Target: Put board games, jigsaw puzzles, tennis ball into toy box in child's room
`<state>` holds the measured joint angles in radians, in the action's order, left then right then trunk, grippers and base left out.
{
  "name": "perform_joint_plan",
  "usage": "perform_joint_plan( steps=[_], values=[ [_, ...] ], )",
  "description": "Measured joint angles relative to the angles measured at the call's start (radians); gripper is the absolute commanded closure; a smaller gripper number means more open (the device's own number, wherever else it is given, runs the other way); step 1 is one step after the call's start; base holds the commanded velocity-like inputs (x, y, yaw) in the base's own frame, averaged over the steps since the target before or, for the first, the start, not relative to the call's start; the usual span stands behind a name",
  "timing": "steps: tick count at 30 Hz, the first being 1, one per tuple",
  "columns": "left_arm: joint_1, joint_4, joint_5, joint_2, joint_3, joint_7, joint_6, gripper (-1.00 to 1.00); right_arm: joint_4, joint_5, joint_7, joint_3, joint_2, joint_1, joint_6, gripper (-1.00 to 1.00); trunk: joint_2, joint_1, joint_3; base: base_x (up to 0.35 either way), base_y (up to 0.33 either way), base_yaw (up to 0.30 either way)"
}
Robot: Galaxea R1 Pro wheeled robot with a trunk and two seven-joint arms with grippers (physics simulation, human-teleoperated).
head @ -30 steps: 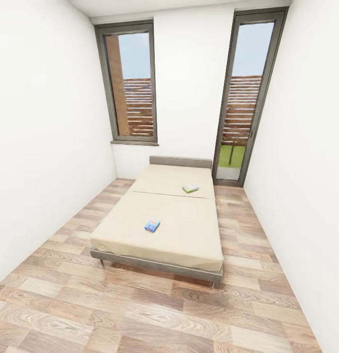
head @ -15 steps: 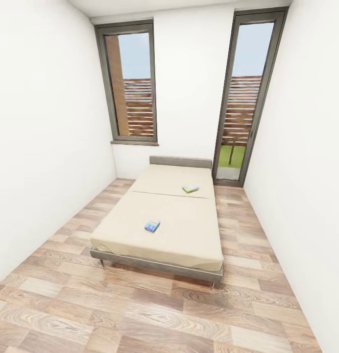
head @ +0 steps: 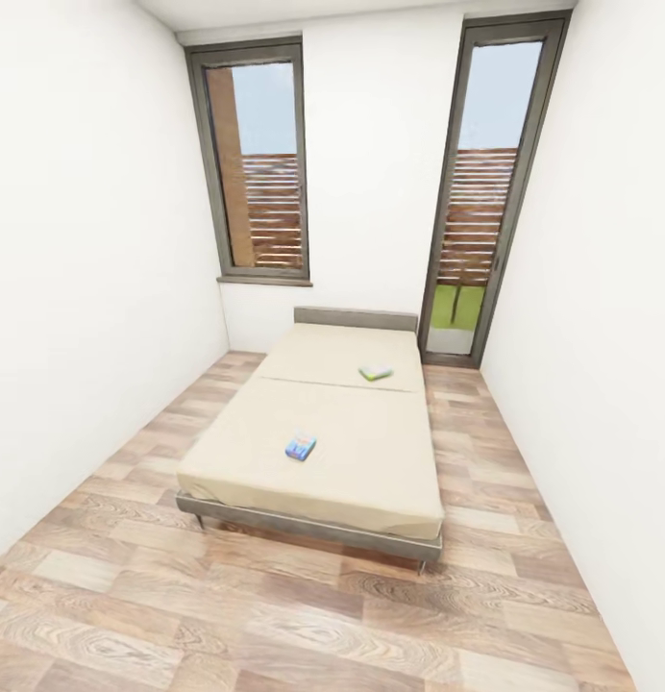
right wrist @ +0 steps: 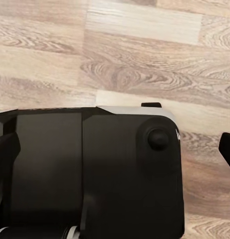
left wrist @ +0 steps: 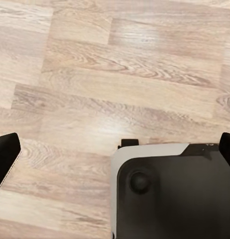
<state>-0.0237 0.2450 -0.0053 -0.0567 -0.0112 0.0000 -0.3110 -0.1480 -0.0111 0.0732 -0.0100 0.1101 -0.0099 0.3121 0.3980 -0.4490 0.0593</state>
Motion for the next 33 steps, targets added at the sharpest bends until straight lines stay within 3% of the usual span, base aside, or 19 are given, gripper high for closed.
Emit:
perform_joint_plan(
  steps=[19,33],
  values=[
    [0.000,0.000,-0.001,0.001,0.001,0.001,-0.002,-1.00,0.000,0.000,0.004,0.000,0.001,0.000,-0.003,-1.00,0.000,0.000,0.004,0.271,0.093,-0.170],
    [0.000,0.000,0.000,0.000,0.001,0.001,-0.003,-1.00,0.000,-0.001,0.003,0.002,0.002,0.000,0.001,-1.00,0.000,0.000,0.004,0.075,0.055,-0.140]
  ],
)
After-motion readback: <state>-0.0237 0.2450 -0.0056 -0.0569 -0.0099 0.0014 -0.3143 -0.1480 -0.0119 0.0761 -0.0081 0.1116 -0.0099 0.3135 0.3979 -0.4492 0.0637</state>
